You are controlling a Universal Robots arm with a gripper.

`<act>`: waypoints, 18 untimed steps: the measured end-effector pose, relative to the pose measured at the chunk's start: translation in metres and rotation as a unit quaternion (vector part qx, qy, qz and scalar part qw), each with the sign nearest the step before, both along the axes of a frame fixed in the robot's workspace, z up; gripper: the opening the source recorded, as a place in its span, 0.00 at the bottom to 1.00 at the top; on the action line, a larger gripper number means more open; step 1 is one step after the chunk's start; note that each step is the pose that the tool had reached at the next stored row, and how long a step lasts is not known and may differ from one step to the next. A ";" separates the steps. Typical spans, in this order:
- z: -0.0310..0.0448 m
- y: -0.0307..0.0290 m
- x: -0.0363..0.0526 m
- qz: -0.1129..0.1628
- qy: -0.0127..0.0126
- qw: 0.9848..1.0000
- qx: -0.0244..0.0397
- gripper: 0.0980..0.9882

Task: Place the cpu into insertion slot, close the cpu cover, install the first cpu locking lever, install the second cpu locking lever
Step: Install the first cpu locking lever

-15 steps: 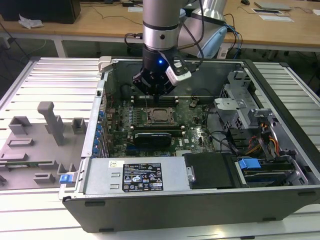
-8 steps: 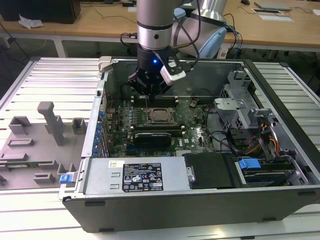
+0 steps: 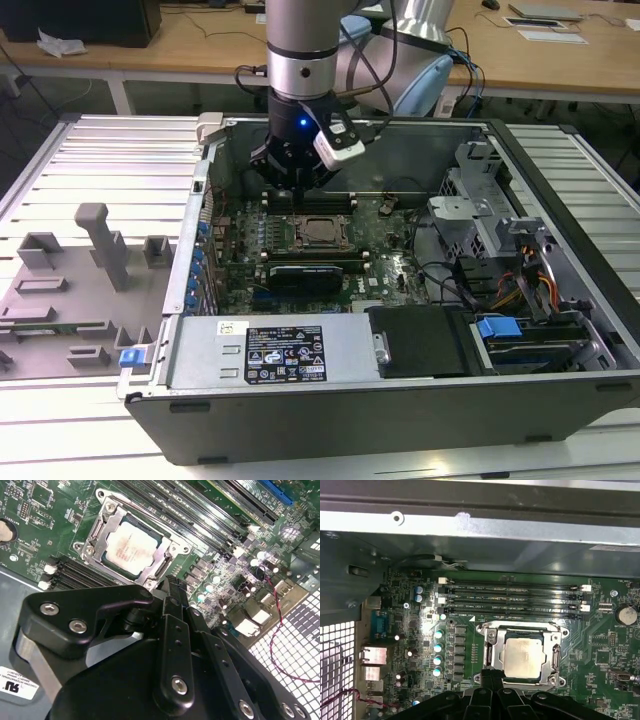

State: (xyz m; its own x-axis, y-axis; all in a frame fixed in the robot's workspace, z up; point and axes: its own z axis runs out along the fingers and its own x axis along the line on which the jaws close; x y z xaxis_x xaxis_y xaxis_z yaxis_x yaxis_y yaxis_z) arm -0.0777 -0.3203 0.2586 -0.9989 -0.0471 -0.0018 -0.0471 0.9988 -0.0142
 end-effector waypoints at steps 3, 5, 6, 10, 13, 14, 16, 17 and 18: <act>-0.0001 0.0000 -0.0003 0.000 0.000 1.000 0.000 0.01; -0.0001 0.0000 -0.0003 0.000 0.000 1.000 0.000 0.01; -0.0001 0.0000 -0.0004 0.000 0.000 1.000 0.000 0.01; -0.0002 -0.0001 -0.0019 0.000 -0.002 1.000 0.001 0.01; -0.0009 0.0000 -0.0078 0.000 -0.008 1.000 0.006 0.01; -0.0011 0.0000 -0.0113 0.000 -0.011 1.000 0.010 0.01; -0.0012 0.0000 -0.0152 0.000 -0.014 1.000 0.016 0.01; -0.0013 0.0000 -0.0170 0.000 -0.016 1.000 0.020 0.01; -0.0013 0.0000 -0.0185 0.000 -0.017 1.000 0.023 0.01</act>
State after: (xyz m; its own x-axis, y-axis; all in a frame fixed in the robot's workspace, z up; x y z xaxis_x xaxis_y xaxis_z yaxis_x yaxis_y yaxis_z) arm -0.0962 -0.3204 0.2573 -0.9983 -0.0458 -0.0373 -0.0470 0.9984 0.0306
